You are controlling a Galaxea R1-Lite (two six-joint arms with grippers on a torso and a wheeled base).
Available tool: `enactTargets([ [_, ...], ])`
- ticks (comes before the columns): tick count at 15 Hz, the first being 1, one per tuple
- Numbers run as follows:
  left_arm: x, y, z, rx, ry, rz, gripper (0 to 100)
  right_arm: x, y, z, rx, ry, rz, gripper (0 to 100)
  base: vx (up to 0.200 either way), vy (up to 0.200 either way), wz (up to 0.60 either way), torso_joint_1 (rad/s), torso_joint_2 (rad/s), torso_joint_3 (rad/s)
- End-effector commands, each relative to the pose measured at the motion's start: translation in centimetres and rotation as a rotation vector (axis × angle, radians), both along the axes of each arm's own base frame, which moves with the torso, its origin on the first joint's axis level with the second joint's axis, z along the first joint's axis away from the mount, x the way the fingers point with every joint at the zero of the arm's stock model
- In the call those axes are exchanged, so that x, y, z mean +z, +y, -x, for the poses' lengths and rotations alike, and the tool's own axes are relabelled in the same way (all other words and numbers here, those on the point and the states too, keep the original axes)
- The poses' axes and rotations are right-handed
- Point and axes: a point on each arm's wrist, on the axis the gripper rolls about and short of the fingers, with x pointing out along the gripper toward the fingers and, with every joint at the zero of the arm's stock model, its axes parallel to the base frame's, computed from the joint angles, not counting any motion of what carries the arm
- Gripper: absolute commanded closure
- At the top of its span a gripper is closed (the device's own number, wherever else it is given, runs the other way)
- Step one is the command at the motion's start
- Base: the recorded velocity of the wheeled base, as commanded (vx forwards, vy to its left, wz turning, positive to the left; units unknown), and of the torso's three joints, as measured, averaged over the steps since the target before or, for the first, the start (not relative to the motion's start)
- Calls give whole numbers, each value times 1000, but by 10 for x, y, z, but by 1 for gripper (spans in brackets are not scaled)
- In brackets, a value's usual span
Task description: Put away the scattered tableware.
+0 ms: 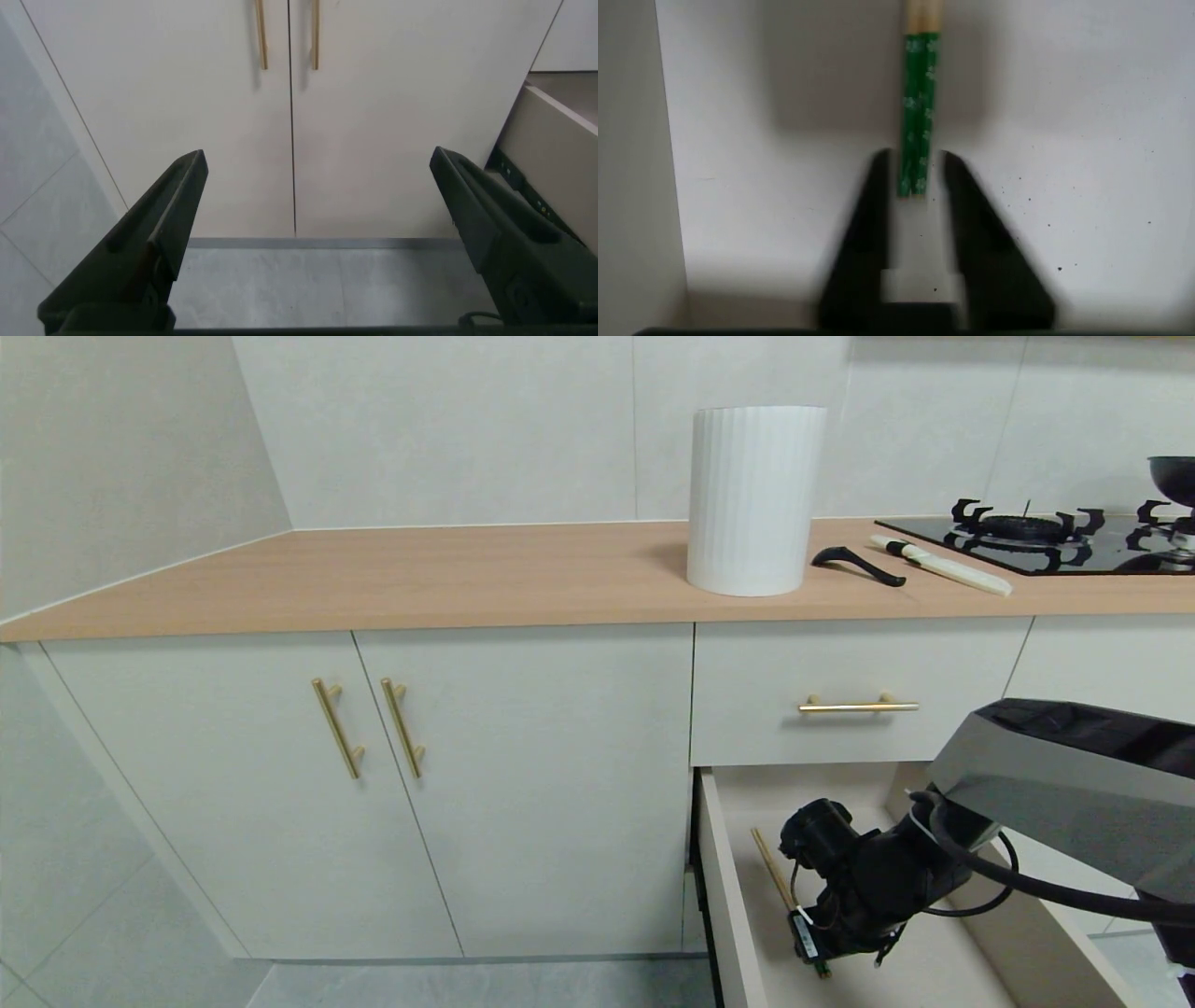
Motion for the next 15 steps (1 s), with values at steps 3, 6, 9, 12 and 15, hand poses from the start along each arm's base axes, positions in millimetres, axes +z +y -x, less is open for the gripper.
enactTargets([
  [3,0,0,0,1,0,0,0,0,0,0,-1,-3,0,0,0,0,0,0,0,0],
  [6,0,0,0,1,0,0,0,3,-1,1,-1,-1,1,0,0,0,0,0,0,0],
  [9,0,0,0,0,0,0,0,29,-5,4,-49,-51,-34,0,0,0,0,0,0,0],
  [12,0,0,0,1,0,0,0,90,-20,22,-34,-170,-82,0,0,0,0,0,0,0],
  [15,0,0,0,1,0,0,0,138,-32,36,-46,-299,-129,0,0,0,0,0,0,0],
])
